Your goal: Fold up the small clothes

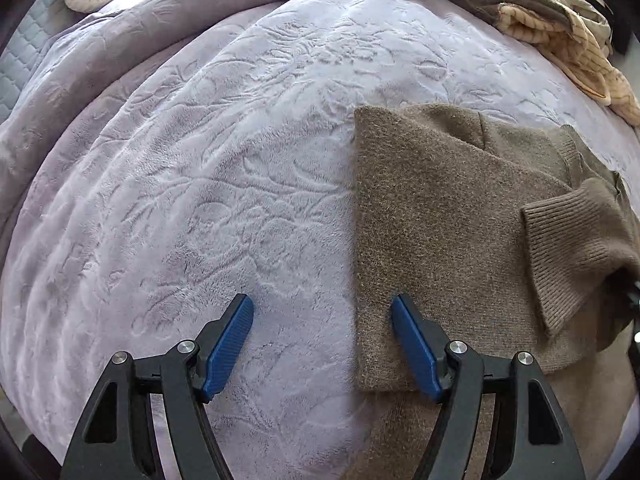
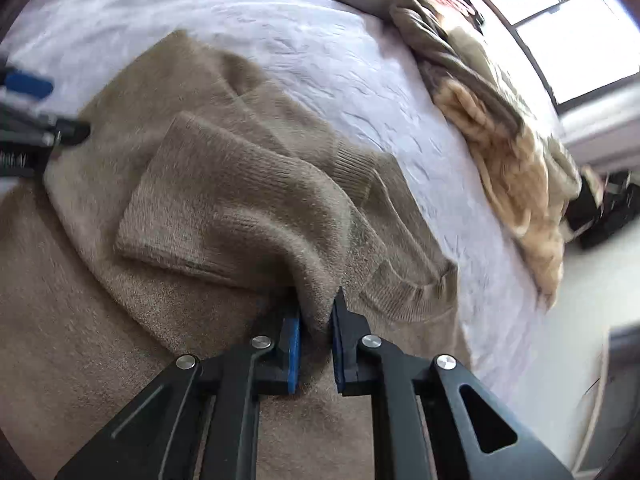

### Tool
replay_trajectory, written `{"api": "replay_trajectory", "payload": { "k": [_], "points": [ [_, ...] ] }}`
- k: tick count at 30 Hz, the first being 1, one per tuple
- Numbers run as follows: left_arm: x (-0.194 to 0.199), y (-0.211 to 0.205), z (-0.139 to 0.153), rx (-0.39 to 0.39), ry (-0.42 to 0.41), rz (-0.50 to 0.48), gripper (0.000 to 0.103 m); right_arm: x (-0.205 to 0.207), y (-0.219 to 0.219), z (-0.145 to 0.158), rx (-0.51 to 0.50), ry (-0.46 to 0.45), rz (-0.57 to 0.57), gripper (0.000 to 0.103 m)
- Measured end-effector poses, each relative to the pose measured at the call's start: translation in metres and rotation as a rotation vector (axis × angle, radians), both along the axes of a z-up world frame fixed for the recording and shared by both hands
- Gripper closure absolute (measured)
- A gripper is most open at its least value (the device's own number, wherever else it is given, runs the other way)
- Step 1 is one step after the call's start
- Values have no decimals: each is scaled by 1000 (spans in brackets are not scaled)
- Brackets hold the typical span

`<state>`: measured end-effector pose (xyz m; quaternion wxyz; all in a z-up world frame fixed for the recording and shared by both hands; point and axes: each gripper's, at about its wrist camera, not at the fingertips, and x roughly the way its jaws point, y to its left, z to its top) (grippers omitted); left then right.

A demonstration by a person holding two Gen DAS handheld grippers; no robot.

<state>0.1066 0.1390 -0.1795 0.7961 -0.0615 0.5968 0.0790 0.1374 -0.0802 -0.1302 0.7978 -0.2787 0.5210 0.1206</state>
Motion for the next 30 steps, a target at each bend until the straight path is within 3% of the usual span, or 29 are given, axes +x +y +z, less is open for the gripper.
{"api": "replay_trajectory", "payload": {
  "k": [3, 6, 9, 10, 11, 12, 13, 16, 18, 19, 20, 23, 25, 27, 30],
  "points": [
    [-2, 3, 0, -5, 3, -13, 28, 2, -89, 27, 436, 46, -355, 89],
    [2, 0, -3, 8, 7, -13, 25, -20, -181, -3, 735, 131, -765, 88],
    [3, -1, -5, 11, 13, -1, 25, -49, -236, -39, 944, 231, -1011, 84],
    [3, -2, -4, 17, 15, -1, 25, -57, -245, -43, 1001, 244, -1039, 79],
    [3, -3, -3, 23, 17, -1, 25, -63, -251, -43, 1049, 245, -1048, 58],
    [6, -4, -2, 30, 20, 1, 25, -66, -253, -39, 1082, 238, -1035, 46],
    [6, -6, 1, 39, 19, 3, 25, -64, -254, -35, 1101, 229, -1016, 31],
    [11, -14, 13, 49, 0, 2, 25, -51, -245, -30, 1131, 225, -966, 29],
    [13, -20, 19, 54, -13, -2, 25, -31, -246, -41, 1093, 261, -1034, 30],
    [15, -23, 21, 56, -19, -5, 25, -28, -244, -47, 1088, 279, -1067, 50],
    [16, -27, 24, 59, -25, -10, 25, -25, -246, -51, 1077, 301, -1107, 97],
    [20, -41, 21, 92, -22, -43, 25, -25, -245, -33, 1053, 254, -1044, 95],
    [20, -50, 4, 143, 12, -86, 25, -28, -243, -26, 926, 228, -974, 95],
    [16, -53, -3, 165, -7, -95, 19, -28, -244, -39, 788, 255, -967, 95],
    [17, -52, 4, 162, 10, -100, 19, -40, -261, -46, 876, 284, -1028, 90]
  ]
}}
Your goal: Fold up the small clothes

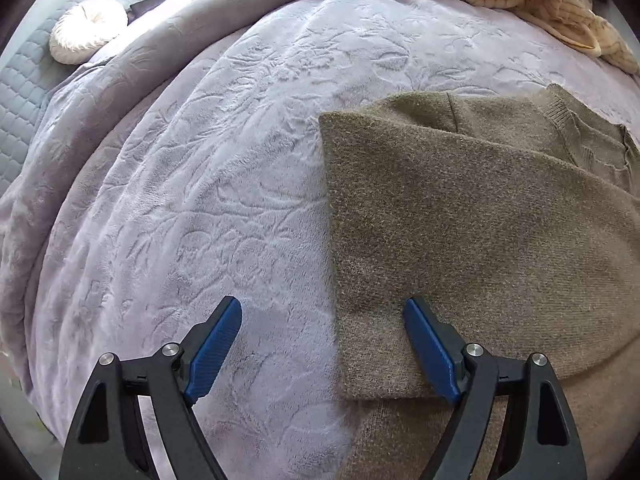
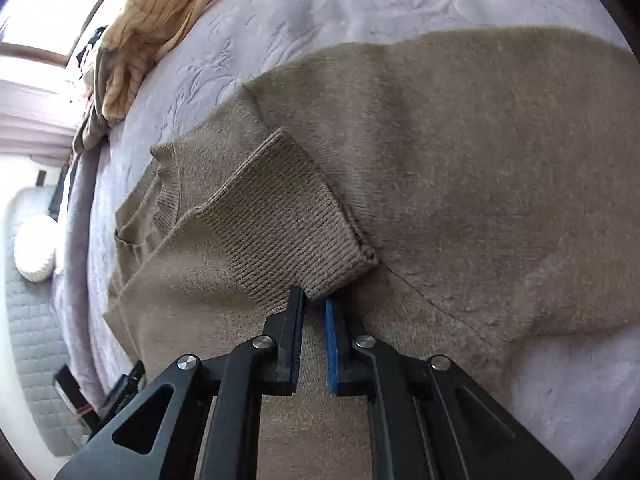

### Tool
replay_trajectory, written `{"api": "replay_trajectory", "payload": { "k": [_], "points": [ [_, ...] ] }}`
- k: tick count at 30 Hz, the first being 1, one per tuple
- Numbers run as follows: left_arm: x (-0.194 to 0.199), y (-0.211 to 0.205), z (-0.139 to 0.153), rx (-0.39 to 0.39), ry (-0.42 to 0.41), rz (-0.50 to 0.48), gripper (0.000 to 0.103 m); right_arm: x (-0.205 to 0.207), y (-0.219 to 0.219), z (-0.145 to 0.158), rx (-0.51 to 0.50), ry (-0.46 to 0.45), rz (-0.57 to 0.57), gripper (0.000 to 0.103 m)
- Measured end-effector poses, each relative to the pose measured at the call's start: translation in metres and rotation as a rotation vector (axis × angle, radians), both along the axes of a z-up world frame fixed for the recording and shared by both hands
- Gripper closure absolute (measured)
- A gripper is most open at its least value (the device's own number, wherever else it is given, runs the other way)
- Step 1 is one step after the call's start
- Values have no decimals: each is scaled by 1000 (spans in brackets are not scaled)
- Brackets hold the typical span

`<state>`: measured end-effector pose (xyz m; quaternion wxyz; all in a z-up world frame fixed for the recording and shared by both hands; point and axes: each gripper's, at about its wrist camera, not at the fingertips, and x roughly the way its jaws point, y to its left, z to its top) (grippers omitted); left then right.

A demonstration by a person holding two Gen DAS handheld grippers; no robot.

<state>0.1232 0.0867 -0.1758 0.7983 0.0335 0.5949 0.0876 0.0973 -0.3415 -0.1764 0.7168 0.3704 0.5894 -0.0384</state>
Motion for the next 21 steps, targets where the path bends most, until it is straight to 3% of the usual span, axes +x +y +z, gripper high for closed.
{"api": "replay_trajectory", "payload": {
  "k": [5, 8, 12, 14, 16, 18, 21],
  "points": [
    [-8, 16, 10, -34, 35, 20, 19, -29, -9, 8, 17, 20, 2, 81],
    [-10, 33, 12, -170, 52, 49, 19, -50, -6, 11, 62, 16, 2, 64],
    [17, 55, 3, -357, 82, 44, 19, -83, 1, 19, 67, 22, 49, 63],
    [36, 56, -4, -413, 90, 41, 19, -89, 7, 20, 78, 27, 64, 62],
    [51, 55, -8, -431, 81, 36, 32, -92, 12, 20, 91, 33, 69, 62],
    [58, 53, -9, -465, 80, 23, 89, -97, 15, 23, 99, 35, 72, 62],
    [61, 58, 7, -481, 28, 7, 93, -102, 20, 28, 113, 30, 76, 62]
  ]
}}
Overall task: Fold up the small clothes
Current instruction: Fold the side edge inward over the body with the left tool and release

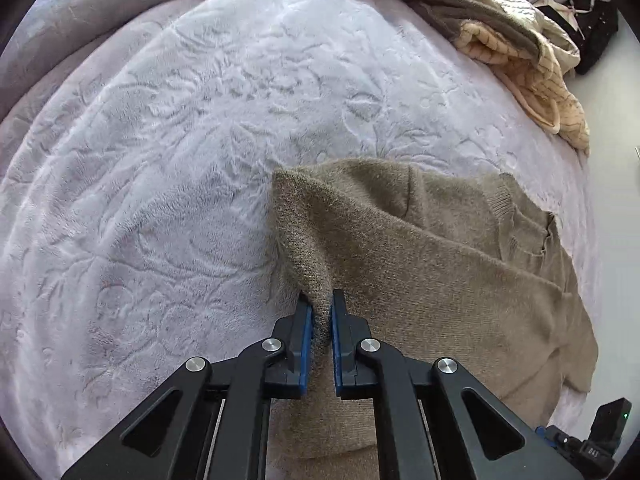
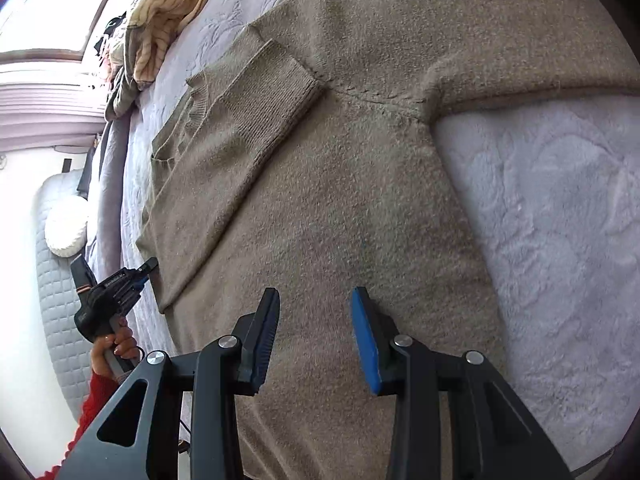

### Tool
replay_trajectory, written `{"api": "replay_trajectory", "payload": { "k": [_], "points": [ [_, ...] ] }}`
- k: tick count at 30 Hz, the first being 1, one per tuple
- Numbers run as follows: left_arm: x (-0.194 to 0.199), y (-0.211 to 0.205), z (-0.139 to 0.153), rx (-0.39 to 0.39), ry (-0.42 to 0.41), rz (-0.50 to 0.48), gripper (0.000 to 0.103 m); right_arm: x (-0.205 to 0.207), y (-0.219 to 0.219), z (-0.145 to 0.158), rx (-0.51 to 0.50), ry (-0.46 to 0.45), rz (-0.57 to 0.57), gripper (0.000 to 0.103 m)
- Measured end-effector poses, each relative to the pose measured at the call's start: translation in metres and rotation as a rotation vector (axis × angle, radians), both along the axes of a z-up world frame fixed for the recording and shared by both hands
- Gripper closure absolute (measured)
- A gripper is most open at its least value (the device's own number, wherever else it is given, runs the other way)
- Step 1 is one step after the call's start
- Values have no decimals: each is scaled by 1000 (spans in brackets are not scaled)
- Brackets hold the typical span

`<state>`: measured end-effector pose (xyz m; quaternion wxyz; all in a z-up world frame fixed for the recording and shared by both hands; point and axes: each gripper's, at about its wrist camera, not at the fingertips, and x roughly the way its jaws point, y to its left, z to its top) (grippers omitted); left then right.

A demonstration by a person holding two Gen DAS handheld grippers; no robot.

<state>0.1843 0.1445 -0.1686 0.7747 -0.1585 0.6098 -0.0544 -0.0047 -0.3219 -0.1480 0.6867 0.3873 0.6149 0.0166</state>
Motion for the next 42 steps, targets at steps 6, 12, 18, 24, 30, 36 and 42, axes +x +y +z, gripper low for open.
{"api": "replay_trajectory", "payload": {
  "k": [6, 12, 18, 24, 30, 36, 42],
  "points": [
    [0, 12, -17, 99, -6, -35, 93, -2, 14, 2, -1, 2, 37, 62],
    [-9, 11, -3, 170, -49, -12, 93, -7, 24, 0, -20, 27, 64, 62],
    [-33, -6, 30, 207, -75, -58, 93, 0, 20, 4, -5, 15, 43, 59],
    [-57, -29, 34, 200, -49, -61, 93, 57, -9, -3, 27, -82, -127, 43],
    [-81, -52, 38, 217, -30, -100, 93, 92, -27, -32, -3, -4, -239, 99],
    [-98, -79, 45, 228, -15, -150, 93, 71, -24, -23, 5, 4, -179, 99],
    [-113, -110, 53, 223, -12, -195, 80, 32, -21, -5, 1, 0, -96, 94]
  ]
}}
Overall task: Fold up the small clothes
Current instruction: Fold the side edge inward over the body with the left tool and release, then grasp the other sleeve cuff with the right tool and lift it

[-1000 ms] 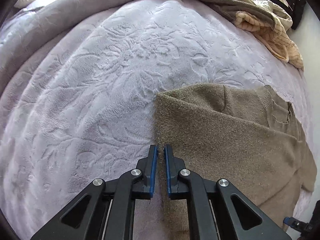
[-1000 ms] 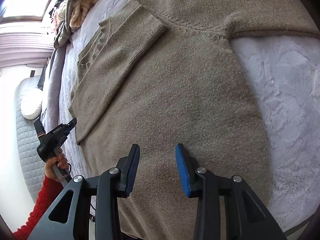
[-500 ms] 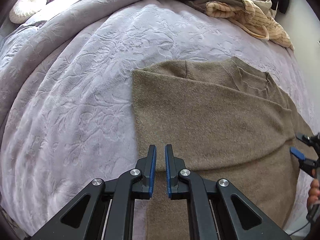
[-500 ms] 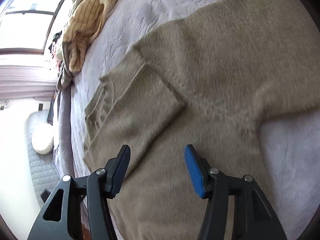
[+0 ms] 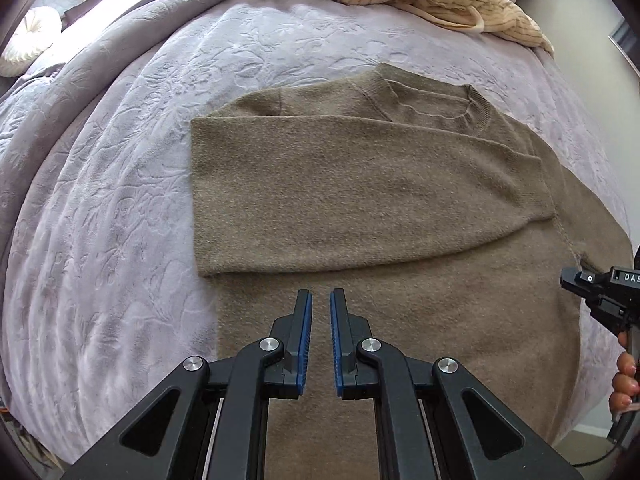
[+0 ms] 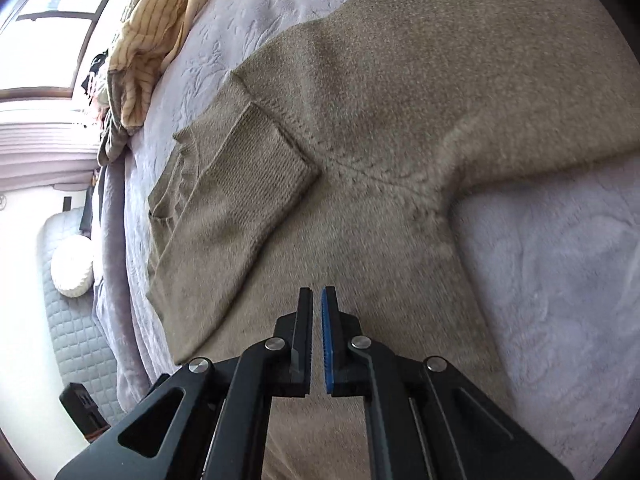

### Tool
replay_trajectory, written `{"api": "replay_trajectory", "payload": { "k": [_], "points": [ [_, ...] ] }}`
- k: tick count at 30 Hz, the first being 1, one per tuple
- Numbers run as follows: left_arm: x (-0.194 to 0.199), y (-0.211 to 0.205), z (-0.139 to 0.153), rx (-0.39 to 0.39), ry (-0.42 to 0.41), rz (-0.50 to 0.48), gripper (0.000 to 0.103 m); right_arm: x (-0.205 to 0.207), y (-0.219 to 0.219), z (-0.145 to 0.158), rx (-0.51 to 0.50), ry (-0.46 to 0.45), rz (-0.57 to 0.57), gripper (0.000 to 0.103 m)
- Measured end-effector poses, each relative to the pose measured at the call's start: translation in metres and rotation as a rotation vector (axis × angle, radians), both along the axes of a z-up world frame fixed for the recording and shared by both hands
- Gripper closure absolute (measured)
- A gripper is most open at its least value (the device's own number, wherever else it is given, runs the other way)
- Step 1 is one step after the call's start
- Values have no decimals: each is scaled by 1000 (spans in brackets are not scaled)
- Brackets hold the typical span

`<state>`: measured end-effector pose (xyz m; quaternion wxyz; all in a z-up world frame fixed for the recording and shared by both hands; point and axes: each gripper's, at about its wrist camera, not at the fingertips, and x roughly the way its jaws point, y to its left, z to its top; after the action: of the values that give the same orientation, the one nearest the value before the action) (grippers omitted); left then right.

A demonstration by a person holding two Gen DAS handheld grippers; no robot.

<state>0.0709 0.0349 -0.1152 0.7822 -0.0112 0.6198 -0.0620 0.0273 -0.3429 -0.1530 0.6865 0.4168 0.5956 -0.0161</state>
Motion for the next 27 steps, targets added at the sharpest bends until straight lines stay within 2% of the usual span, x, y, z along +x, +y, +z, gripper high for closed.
{"api": "replay_trajectory", "payload": {
  "k": [1, 2, 3, 4, 13, 17, 22, 27],
  "points": [
    [-2, -5, 1, 5, 7, -2, 59, -7, 0, 3, 1, 1, 10, 86],
    [-4, -9, 3, 16, 7, 6, 7, -14, 1, 5, 1, 3, 18, 71],
    [-8, -13, 7, 37, -14, 19, 1, -21, 2, 8, -1, 5, 24, 61],
    [-11, -18, 10, 44, -27, 10, 1, -28, 3, 10, 1, 3, 27, 48],
    [-16, -57, 14, 112, -4, -60, 1, -75, -6, 21, 7, 6, 10, 47],
    [-14, -67, 11, 72, 35, -71, 1, -87, -22, 22, 9, -1, -37, 47],
    [-17, -92, 14, 53, 25, -134, 1, -102, -67, 29, -6, -45, -154, 47],
    [-16, -119, 14, 34, 40, -170, 1, -122, -148, 37, -58, -108, -363, 47]
  ]
}}
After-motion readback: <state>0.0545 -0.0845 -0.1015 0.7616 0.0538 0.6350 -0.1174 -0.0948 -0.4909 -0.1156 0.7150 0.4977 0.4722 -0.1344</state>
